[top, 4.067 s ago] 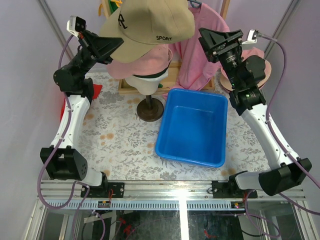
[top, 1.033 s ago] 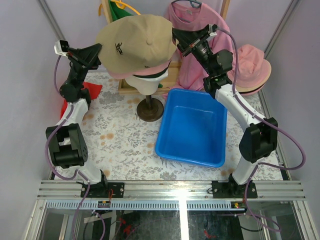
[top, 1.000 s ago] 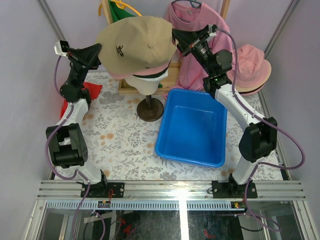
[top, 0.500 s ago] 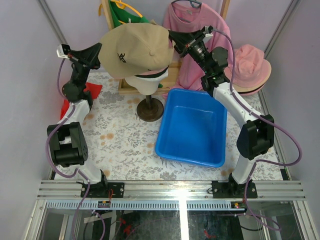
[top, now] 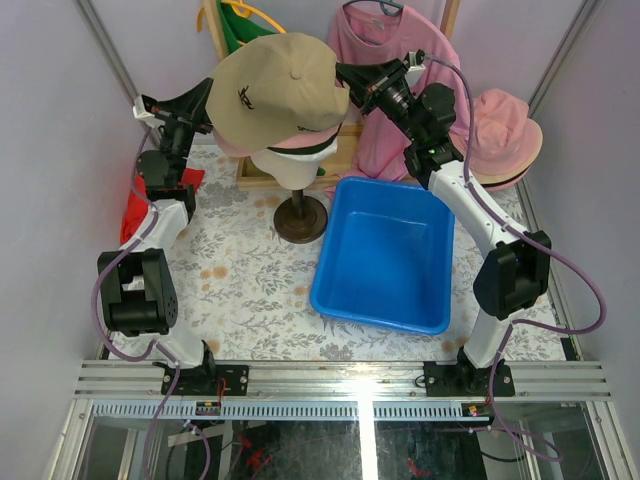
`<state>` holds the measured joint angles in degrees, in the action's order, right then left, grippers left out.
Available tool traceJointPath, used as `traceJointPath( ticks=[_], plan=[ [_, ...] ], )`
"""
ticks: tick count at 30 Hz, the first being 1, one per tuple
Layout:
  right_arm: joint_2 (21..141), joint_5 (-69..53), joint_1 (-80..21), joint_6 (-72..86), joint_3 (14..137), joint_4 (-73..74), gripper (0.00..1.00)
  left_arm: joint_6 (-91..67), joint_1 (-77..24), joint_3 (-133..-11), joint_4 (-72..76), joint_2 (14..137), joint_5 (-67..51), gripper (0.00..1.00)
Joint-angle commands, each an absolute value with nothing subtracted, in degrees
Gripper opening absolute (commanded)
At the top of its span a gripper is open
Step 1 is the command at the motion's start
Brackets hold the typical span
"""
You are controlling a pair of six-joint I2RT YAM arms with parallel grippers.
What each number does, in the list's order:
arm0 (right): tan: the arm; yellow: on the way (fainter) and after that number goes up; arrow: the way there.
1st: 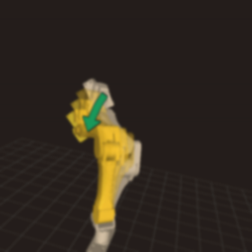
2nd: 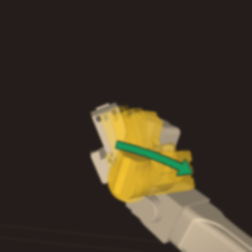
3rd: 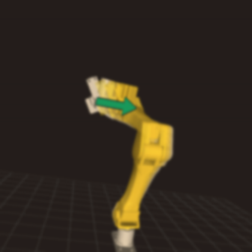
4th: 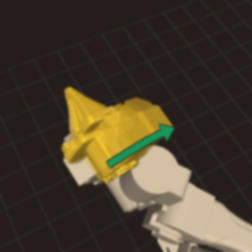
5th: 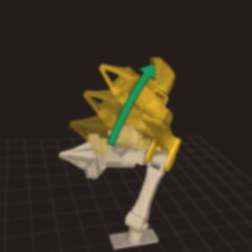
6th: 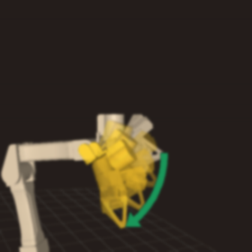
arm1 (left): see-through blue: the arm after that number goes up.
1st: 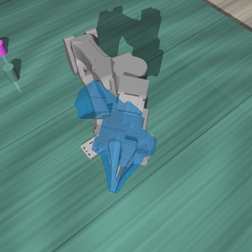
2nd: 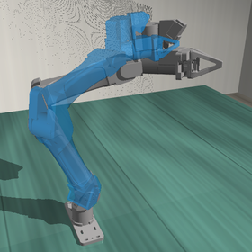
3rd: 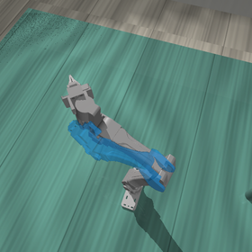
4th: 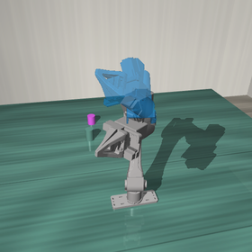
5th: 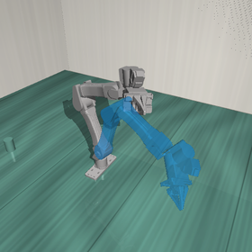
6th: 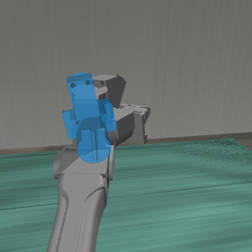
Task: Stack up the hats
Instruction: Stack the hat on the hat.
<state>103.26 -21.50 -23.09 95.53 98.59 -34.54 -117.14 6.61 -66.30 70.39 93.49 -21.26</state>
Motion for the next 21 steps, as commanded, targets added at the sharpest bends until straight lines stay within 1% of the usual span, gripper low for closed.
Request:
traceJointPath(
  ticks=[1,16,21],
  plan=[
    [100.88,-21.10,-22.16,92.85,101.17,-32.62,0.11,-142.41,5.43,-65.25,66.01,90.51,-15.58,0.00],
    [100.29,-20.71,-21.61,87.18,99.93,-26.48,0.12,-143.99,5.07,-55.46,59.11,85.62,-12.23,0.00],
    [99.85,-20.23,-21.59,84.55,99.07,-24.23,0.12,-144.31,5.06,-54.74,58.19,85.79,-12.21,0.00]
  ],
)
